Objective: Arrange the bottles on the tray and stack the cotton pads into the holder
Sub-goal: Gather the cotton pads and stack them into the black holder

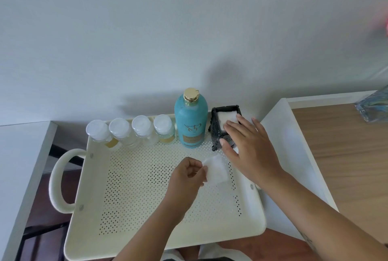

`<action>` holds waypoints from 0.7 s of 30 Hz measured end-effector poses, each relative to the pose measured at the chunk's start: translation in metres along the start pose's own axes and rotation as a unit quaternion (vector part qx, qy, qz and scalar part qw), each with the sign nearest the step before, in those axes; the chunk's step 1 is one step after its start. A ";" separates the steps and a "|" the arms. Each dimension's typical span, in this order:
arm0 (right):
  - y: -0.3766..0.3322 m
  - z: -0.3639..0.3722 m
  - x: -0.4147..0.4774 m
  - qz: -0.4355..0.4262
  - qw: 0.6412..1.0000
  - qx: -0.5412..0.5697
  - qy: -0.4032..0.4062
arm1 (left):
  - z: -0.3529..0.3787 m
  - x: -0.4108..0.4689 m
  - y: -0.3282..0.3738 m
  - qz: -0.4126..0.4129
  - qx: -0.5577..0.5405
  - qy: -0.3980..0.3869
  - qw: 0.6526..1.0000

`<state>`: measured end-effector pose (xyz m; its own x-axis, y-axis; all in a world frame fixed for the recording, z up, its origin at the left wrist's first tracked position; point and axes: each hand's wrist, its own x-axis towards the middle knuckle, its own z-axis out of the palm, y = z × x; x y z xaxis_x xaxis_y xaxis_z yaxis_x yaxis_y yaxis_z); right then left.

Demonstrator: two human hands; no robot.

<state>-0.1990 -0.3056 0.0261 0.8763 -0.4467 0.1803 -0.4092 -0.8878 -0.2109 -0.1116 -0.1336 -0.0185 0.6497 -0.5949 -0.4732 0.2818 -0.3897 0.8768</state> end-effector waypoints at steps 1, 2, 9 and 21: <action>0.000 -0.001 0.000 0.003 1.000 0.009 0.002 | -0.002 -0.003 0.004 0.005 -0.023 0.001 1.000; -0.001 -0.002 -0.001 0.009 1.000 0.025 0.009 | -0.005 -0.006 0.009 0.011 -0.043 0.000 0.999; -0.021 -0.017 -0.028 0.125 0.955 0.247 0.108 | -0.013 -0.011 0.040 0.053 -0.117 -0.007 0.992; -0.040 -0.022 -0.028 0.229 0.864 0.448 0.023 | -0.015 -0.007 0.046 0.069 -0.104 -0.024 0.992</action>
<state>-0.2129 -0.2601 0.0504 0.6552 -0.7506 -0.0857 -0.3311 -0.1833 -0.9256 -0.0927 -0.1372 0.0268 0.6590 -0.6678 -0.3461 0.3354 -0.1510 0.9299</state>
